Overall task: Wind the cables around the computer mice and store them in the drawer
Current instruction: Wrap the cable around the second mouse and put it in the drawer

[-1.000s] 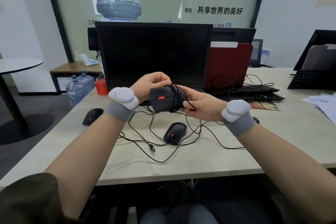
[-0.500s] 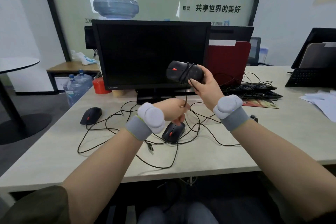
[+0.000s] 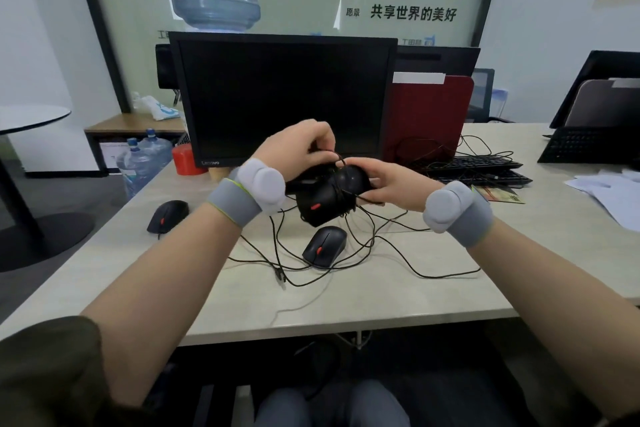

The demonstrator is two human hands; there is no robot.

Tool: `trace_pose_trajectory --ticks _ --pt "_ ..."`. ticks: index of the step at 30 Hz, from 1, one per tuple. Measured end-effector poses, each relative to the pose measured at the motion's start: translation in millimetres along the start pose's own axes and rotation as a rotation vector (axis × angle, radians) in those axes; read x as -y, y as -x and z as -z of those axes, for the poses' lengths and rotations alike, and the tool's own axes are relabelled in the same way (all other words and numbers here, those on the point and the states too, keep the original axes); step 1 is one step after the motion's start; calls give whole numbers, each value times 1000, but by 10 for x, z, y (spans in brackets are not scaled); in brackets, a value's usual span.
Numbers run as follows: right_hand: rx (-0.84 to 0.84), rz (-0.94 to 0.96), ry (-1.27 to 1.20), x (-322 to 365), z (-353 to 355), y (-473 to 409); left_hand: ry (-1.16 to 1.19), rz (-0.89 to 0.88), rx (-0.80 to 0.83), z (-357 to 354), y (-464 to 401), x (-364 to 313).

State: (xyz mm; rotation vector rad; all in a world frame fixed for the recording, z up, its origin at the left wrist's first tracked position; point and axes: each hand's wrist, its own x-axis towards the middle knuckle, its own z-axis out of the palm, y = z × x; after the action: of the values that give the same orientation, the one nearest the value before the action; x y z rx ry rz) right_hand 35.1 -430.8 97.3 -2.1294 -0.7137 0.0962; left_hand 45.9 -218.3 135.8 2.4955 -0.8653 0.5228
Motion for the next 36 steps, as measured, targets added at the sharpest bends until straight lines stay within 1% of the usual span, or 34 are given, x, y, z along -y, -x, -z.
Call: trace_pose_trajectory --ticks 2,4,6,7,9,10,11,13,14,15,16,17,19,20,21,23,25,28,31,33,36 --pt "52 23 -233 -9 -20 4 126 3 43 7 13 91" --pt "86 56 -450 -3 -34 -16 273 16 43 -34 39 134" --pt "91 86 -580 12 -67 -55 453 57 21 -82 62 127" --pt "79 92 -620 18 -95 -74 559 99 3 -112 88 132" --pt "24 75 -687 33 -160 -116 804 300 -81 -173 79 141" --pt "-14 68 -736 46 -185 -134 825 382 -128 -225 74 143" --pt "-59 70 -807 62 -195 -150 750 424 -131 -269 66 131" --pt "-154 106 -990 103 -152 -186 505 400 -28 -371 74 132" --pt "-211 130 -1060 123 -93 -203 421 368 24 -445 85 129" --pt "-277 142 -1078 140 -43 -229 394 381 82 -499 116 110" --pt "-353 139 -1032 142 4 -249 414 421 132 -551 143 93" --pt "-428 125 -934 128 36 -265 437 444 169 -596 177 68" --pt "-557 75 -673 75 62 -282 426 448 226 -664 185 -49" --pt "-606 46 -545 48 60 -278 325 407 241 -670 184 -115" --pt "-649 19 -435 20 60 -269 159 344 228 -677 171 -165" --pt "-725 -25 -244 -22 52 -249 -162 252 109 -697 147 -223" --pt "-768 -51 -73 -49 42 -239 -323 177 -24 -700 118 -278" --pt "-727 -83 169 -63 35 -228 -433 55 -126 -680 56 -346" --pt "-588 -103 390 -61 12 -202 -451 -26 -184 -602 20 -353" --pt "-501 -82 481 -55 -8 -178 -431 -47 -208 -529 -2 -351" --pt "-374 -47 570 -33 -1 -133 -314 -28 -230 -356 -41 -335"
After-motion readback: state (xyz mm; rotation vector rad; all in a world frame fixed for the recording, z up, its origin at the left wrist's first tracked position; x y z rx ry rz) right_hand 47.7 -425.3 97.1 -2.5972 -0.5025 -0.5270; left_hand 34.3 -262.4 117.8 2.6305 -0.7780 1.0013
